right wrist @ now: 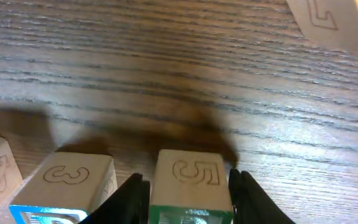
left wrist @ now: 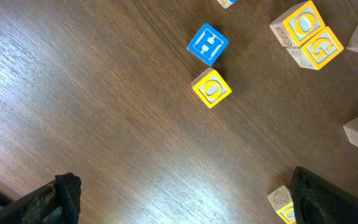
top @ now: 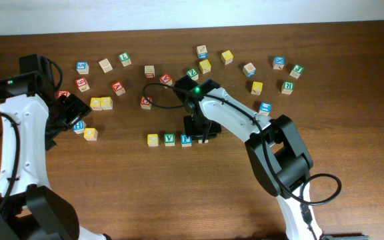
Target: Spell out CVPR
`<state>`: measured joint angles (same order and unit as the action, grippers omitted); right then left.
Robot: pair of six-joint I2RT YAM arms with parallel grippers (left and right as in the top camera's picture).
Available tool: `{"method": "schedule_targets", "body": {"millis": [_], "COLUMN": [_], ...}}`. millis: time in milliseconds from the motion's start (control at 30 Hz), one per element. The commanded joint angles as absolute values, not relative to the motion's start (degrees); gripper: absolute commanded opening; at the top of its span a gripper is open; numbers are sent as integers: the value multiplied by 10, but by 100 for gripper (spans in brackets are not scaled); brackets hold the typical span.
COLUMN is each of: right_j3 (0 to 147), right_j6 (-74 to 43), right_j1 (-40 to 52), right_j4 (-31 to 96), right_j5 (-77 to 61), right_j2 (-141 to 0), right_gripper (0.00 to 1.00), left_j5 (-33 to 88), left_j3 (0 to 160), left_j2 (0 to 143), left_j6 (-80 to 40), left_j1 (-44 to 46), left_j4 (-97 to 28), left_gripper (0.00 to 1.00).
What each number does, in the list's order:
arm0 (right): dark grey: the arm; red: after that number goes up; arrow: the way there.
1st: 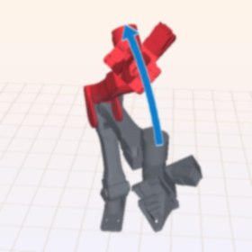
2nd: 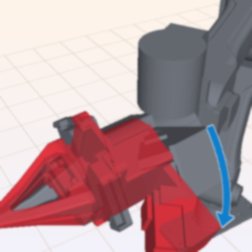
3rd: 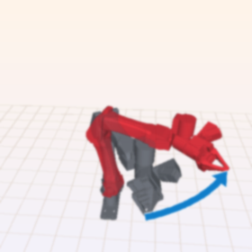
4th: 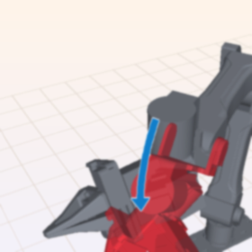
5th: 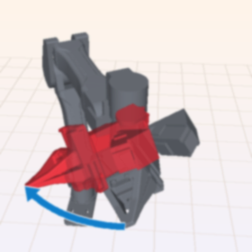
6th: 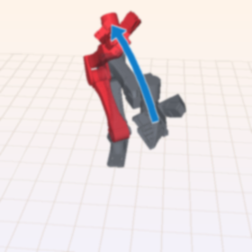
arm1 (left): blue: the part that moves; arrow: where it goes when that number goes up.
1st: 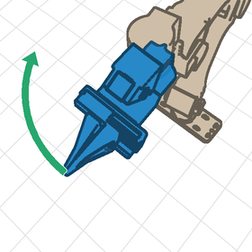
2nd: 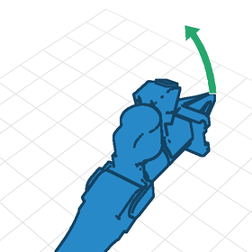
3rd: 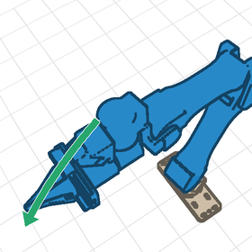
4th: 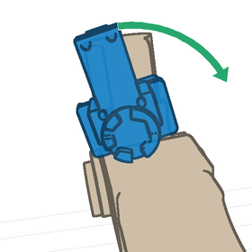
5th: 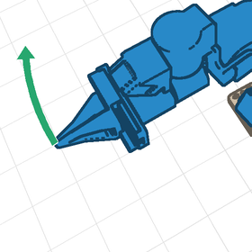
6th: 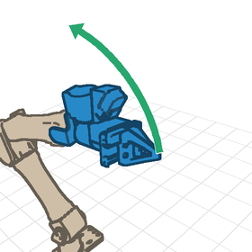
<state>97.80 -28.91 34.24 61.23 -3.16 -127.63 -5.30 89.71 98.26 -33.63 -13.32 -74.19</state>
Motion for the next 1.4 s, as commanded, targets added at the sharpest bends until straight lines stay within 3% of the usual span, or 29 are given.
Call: {"method": "schedule_targets", "body": {"millis": [0, 233, 467, 500, 533, 567, 867, 1167, 1367], "right_j3": [973, 1005, 1185, 1188, 1180, 1173, 1086, 1087, 1087], "right_j6": [-295, -292, -258, -258, -258, -258, -258, -256, -234], "right_j1": [346, 339, 288, 263, 239, 233, 247, 223, 83], "right_j4": [613, 641, 731, 723, 724, 719, 649, 847, 921], "right_j5": [-37, -45, -36, -26, -24, -24, -43, 48, 65], "right_j2": [-1268, -1268, -1268, -1268, -1271, -1274, -1279, -1105, -1062], "right_gripper": [35, 36, 36, 26, 7, 4, 4, 4, 4], "left_j5": [-53, -53, -53, -53, -53, -53, -53, -53, -53], "left_j3": [900, 900, 900, 900, 900, 900, 900, 900, 900], "left_j2": [978, 978, 978, 978, 978, 978, 978, 978, 978], "left_j6": [-336, -336, -336, -336, -336, -336, -336, -336, -336], "left_j1": [-137, -137, -137, -137, -137, -137, -137, -137, -137], "left_j4": [-743, -743, -743, -743, -743, -743, -743, -743, -743], "left_gripper": [99, 99, 99, 99, 99, 99, 99, 99, 99]}}
